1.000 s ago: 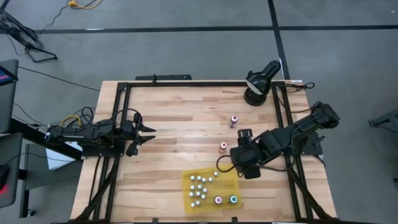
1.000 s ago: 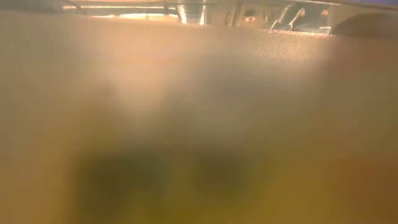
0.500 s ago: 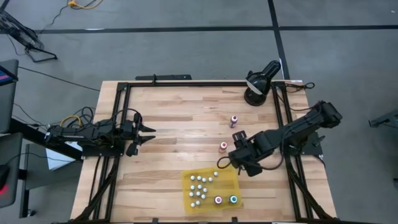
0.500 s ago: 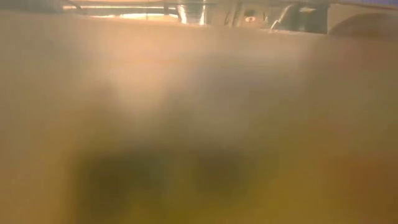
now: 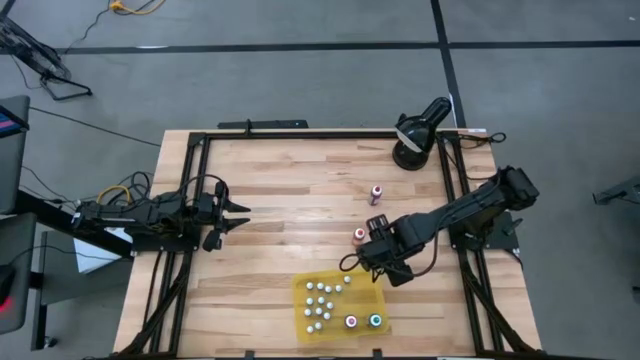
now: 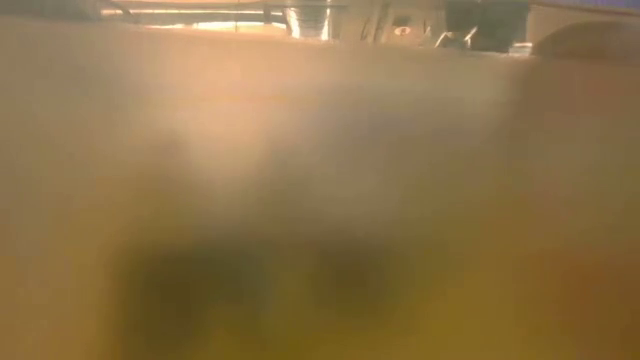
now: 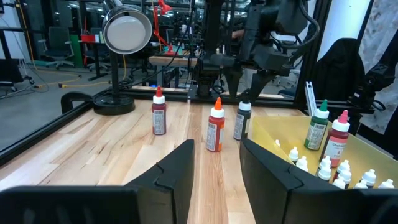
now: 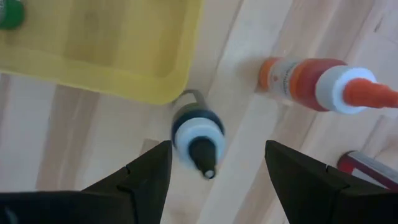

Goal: Pick & Place food coloring
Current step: Put the big black food coloring bottle in the yellow bin

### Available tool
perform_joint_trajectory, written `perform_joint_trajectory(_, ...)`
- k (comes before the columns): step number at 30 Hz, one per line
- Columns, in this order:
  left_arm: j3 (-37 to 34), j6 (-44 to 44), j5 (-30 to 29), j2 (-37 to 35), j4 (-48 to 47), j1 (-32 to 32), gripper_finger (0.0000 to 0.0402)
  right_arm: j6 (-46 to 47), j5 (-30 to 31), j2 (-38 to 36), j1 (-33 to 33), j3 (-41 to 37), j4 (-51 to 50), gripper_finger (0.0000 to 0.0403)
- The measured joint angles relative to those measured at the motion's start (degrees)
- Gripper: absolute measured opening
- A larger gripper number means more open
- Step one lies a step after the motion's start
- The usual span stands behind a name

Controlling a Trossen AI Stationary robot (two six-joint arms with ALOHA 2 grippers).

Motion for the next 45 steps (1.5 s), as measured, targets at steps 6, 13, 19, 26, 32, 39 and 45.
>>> perform_joint_trajectory(6, 0.00, 0.00, 0.00, -0.02, -0.01, -0.01, 0.0121, 0.18, -2.23, -0.07, 0.17, -4.47, 5.31, 0.0249)
perform_joint_trajectory(13, 0.00, 0.00, 0.00, -0.02, -0.01, 0.01, 0.0121, 0.20, -2.17, -0.14, 0.17, -6.78, 8.59, 0.0246)
perform_joint_trajectory(19, 0.00, 0.01, 0.00, 0.00, -0.01, -0.01, 0.0121, 0.20, -2.05, -0.14, 0.17, -6.99, 9.02, 0.0191)
perform_joint_trajectory(26, 0.00, 0.00, 0.00, 0.00, -0.01, 0.01, 0.0121, 0.23, -1.86, -0.25, 0.12, -6.93, 8.86, 0.0118)
perform_joint_trajectory(32, 0.00, 0.01, 0.00, 0.00, -0.01, -0.01, 0.0121, 1.39, -1.97, -0.51, 0.00, -6.93, 7.61, 0.0120)
perform_joint_trajectory(39, 0.00, 0.00, 0.00, 0.00, -0.01, 0.00, 0.0121, 4.78, -2.23, -5.19, -0.41, -7.04, 3.40, 0.0119)
perform_joint_trajectory(45, 0.00, 0.00, 0.00, -0.02, 0.01, 0.01, 0.0121, 9.22, -3.23, -11.68, -1.11, -6.97, -1.32, 0.0119)
